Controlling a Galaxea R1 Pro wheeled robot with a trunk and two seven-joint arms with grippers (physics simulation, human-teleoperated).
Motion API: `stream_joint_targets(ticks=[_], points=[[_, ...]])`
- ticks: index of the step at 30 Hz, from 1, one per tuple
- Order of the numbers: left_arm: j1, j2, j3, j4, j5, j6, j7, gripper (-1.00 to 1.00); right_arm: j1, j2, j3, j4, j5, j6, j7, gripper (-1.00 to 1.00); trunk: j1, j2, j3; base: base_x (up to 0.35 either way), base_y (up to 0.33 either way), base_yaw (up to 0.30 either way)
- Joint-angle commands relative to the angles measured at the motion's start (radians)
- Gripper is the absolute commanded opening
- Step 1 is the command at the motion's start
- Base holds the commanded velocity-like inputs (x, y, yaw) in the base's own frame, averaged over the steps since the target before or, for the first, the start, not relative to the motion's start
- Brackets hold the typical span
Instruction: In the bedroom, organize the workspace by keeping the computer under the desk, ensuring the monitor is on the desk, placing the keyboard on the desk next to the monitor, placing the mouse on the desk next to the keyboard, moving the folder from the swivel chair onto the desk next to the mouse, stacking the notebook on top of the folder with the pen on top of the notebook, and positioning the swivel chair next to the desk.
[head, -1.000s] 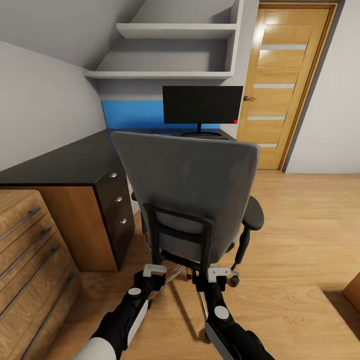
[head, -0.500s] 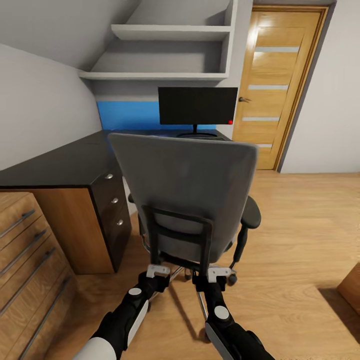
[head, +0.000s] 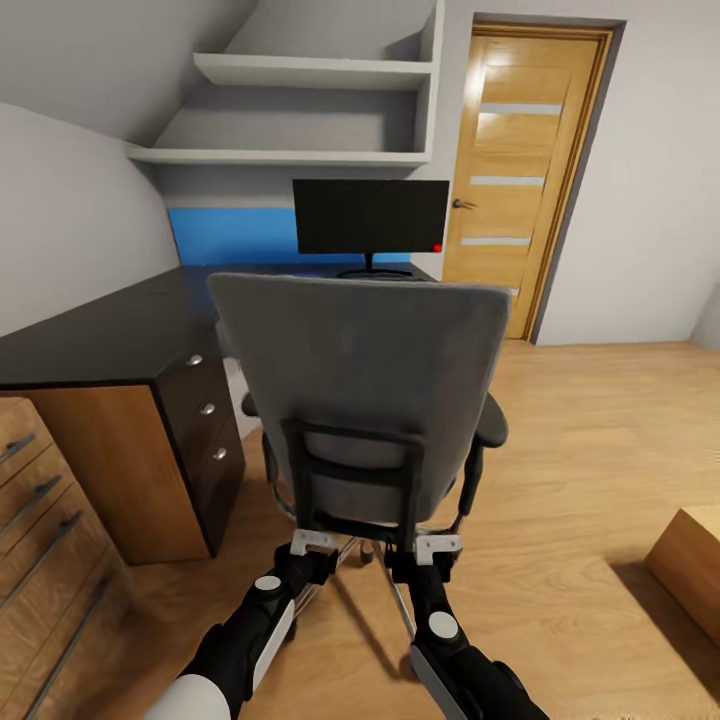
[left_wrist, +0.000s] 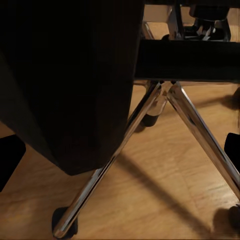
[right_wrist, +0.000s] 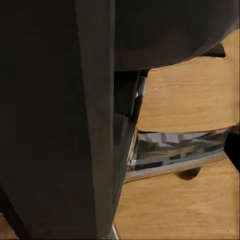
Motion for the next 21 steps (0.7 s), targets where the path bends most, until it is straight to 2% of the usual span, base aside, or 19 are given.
stream_joint_targets(ticks=[1, 13, 21], points=[[0.000, 0.000, -0.001, -0.002, -0.006, 0.006, 0.001, 1.00, -0.001, -0.001, 0.004, 0.000, -0.011, -0.006, -0.006, 1.00, 0.000, 0.000, 0.000, 0.000, 0.000, -0.192], [0.000, 0.000, 0.001, -0.002, -0.005, 0.007, 0.008, 1.00, -0.001, -0.002, 0.004, 0.000, -0.011, -0.006, -0.006, 1.00, 0.000, 0.000, 0.012, 0.007, 0.000, -0.197], [0.000, 0.000, 0.002, -0.002, -0.005, 0.007, 0.008, 1.00, -0.001, -0.001, 0.004, 0.000, -0.011, -0.005, -0.006, 1.00, 0.000, 0.000, 0.013, 0.287, 0.000, -0.041]])
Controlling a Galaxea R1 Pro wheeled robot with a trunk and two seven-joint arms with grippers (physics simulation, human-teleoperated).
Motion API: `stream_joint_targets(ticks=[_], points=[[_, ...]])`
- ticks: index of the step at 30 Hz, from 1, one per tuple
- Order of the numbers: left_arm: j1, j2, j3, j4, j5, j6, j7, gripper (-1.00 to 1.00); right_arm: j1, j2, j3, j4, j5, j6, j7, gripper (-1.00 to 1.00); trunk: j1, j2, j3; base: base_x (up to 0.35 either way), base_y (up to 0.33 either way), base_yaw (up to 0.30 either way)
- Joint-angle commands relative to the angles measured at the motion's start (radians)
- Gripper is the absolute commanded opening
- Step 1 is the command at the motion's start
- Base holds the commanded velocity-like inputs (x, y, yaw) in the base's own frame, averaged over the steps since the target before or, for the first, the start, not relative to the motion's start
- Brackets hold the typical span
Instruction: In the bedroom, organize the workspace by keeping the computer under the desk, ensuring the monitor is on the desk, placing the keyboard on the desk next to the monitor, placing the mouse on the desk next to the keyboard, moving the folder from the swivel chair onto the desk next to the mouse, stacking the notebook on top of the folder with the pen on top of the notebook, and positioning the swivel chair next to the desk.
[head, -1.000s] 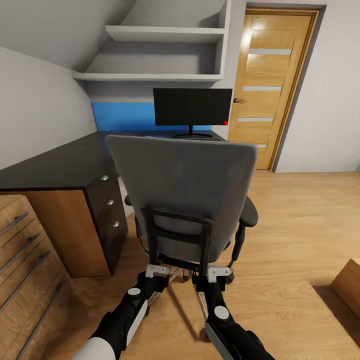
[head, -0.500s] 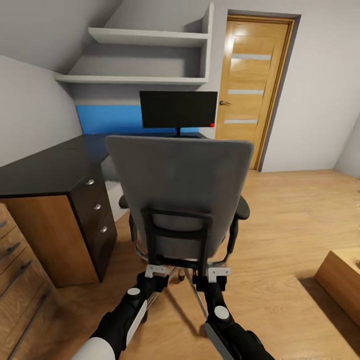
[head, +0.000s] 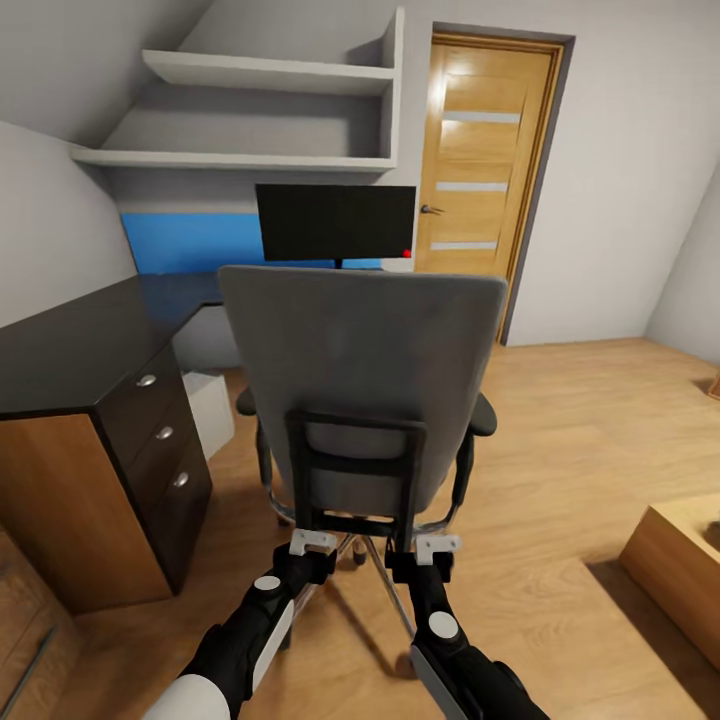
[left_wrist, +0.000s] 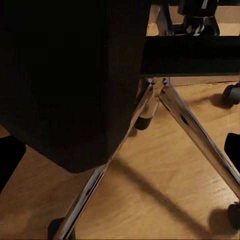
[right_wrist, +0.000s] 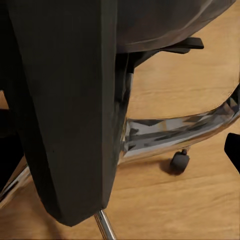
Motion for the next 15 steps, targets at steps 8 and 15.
stream_joint_targets(ticks=[8, 15], points=[[0.000, 0.000, -0.002, -0.002, -0.006, 0.006, 0.001, 1.00, -0.001, 0.000, 0.004, 0.000, -0.010, -0.006, -0.006, 1.00, 0.000, 0.000, -0.001, 0.327, 0.000, -0.001], [0.000, 0.000, -0.002, -0.002, -0.006, 0.006, 0.001, 1.00, -0.001, 0.000, 0.004, 0.000, -0.010, -0.006, -0.006, 1.00, 0.000, 0.000, -0.002, 0.328, 0.000, 0.000]])
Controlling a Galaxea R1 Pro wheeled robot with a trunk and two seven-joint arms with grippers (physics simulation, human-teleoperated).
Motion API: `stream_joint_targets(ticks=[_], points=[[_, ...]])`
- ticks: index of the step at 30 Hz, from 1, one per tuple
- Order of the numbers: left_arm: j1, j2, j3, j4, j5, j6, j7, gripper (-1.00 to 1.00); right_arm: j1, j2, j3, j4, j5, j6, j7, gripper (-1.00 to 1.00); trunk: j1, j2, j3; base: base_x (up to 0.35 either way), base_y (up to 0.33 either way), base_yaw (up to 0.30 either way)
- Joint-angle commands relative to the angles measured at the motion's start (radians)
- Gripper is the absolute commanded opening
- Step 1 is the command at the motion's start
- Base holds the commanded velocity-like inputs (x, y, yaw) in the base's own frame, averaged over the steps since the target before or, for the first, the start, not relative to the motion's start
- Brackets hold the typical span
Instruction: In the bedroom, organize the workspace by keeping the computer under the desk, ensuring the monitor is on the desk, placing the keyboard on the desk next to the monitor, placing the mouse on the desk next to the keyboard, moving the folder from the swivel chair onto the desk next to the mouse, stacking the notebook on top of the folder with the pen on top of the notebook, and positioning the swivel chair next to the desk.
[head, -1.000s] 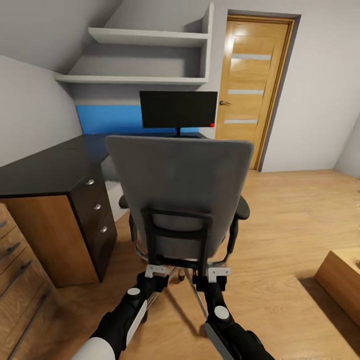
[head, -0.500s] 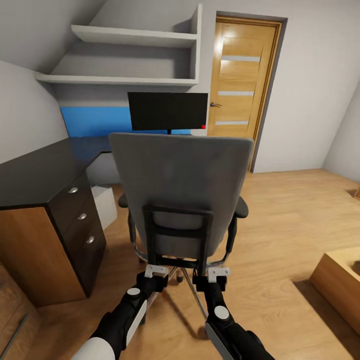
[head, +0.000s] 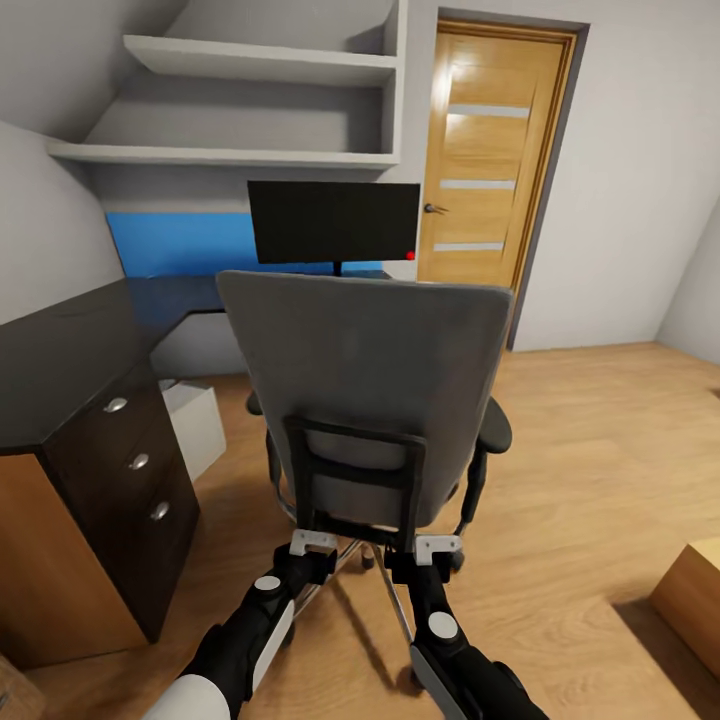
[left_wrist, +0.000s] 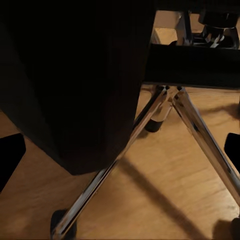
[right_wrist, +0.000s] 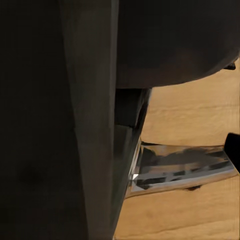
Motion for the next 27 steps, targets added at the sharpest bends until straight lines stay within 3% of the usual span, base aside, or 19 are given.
stream_joint_targets(ticks=[1, 27], points=[[0.000, 0.000, -0.001, -0.003, -0.008, 0.006, 0.001, 1.00, -0.001, -0.001, 0.003, 0.000, -0.010, -0.007, -0.008, 1.00, 0.000, 0.000, -0.002, 0.328, 0.000, 0.000], [0.000, 0.000, -0.001, -0.003, -0.008, 0.006, 0.001, 1.00, -0.001, -0.001, 0.003, 0.000, -0.010, -0.007, -0.008, 1.00, 0.000, 0.000, -0.028, 0.307, 0.000, 0.001]])
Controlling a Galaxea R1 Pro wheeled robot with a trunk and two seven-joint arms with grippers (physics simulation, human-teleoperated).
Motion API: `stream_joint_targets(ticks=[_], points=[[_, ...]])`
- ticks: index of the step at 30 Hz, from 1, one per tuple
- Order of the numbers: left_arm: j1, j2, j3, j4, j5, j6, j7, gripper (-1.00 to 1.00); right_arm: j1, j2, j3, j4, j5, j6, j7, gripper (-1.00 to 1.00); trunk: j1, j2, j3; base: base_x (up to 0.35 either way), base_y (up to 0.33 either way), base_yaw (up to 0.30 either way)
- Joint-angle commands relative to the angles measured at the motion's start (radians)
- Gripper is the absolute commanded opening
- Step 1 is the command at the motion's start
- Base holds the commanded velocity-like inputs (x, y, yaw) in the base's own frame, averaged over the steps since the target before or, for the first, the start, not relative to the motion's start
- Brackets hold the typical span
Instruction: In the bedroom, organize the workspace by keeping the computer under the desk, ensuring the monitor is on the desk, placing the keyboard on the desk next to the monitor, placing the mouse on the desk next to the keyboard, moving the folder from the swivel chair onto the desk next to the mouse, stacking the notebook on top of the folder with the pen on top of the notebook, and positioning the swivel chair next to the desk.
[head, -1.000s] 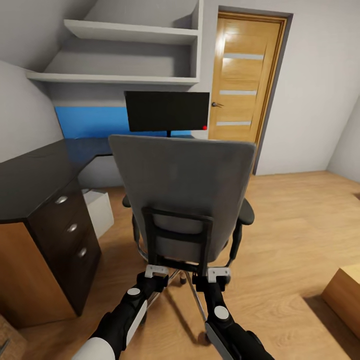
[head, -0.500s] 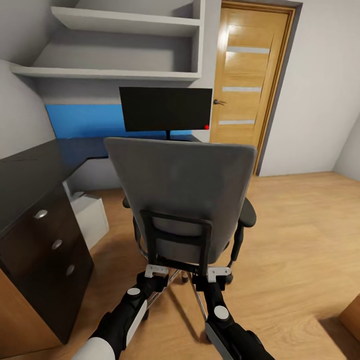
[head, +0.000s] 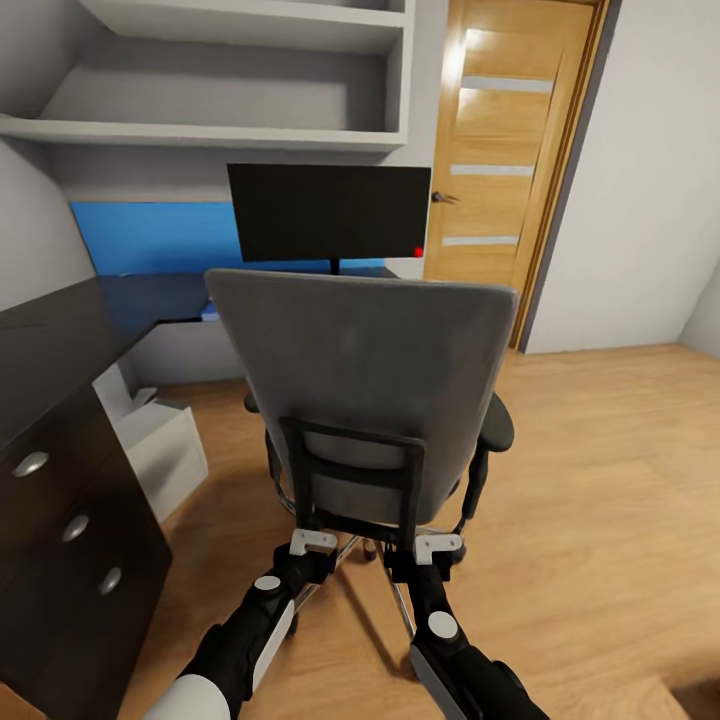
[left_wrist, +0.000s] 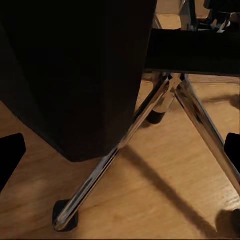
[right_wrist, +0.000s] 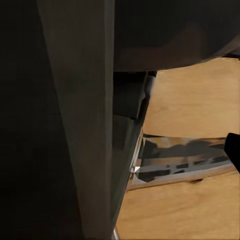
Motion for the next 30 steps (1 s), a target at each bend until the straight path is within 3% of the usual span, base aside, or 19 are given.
stream_joint_targets(ticks=[1, 12, 16, 30], points=[[0.000, 0.000, -0.001, -0.002, -0.007, 0.006, 0.001, 1.00, -0.001, -0.001, 0.004, 0.001, -0.020, -0.006, -0.009, 1.00, 0.000, 0.000, -0.002, 0.299, 0.000, 0.048], [0.000, 0.000, -0.001, -0.002, -0.007, 0.006, 0.001, 1.00, -0.001, -0.001, 0.004, 0.001, -0.020, -0.006, -0.009, 1.00, 0.000, 0.000, -0.017, 0.314, 0.000, 0.072], [0.000, 0.000, -0.001, -0.002, -0.007, 0.006, 0.001, 1.00, -0.001, -0.001, 0.004, 0.001, -0.020, -0.006, -0.009, 1.00, 0.000, 0.000, -0.019, 0.050, 0.000, 0.019], [0.000, 0.000, 0.003, -0.002, -0.007, 0.006, 0.001, 1.00, -0.001, -0.001, 0.004, 0.003, -0.020, -0.006, -0.009, 1.00, 0.000, 0.000, -0.019, -0.278, 0.000, 0.001]])
